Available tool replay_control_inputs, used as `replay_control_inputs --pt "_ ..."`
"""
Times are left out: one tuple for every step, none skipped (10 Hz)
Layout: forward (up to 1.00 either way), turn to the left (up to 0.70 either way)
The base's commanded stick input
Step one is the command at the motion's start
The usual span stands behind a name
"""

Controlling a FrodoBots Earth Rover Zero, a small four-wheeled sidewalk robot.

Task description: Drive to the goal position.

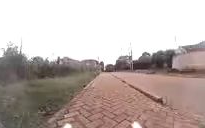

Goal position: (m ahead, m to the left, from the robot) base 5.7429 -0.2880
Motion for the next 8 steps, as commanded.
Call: replay_control_inputs --pt "0.70 0.06" --pt "0.70 0.14" --pt "0.70 0.14" --pt "0.70 0.15" --pt "0.70 0.15" --pt "0.70 0.13" --pt "0.70 0.13" --pt "0.70 0.13"
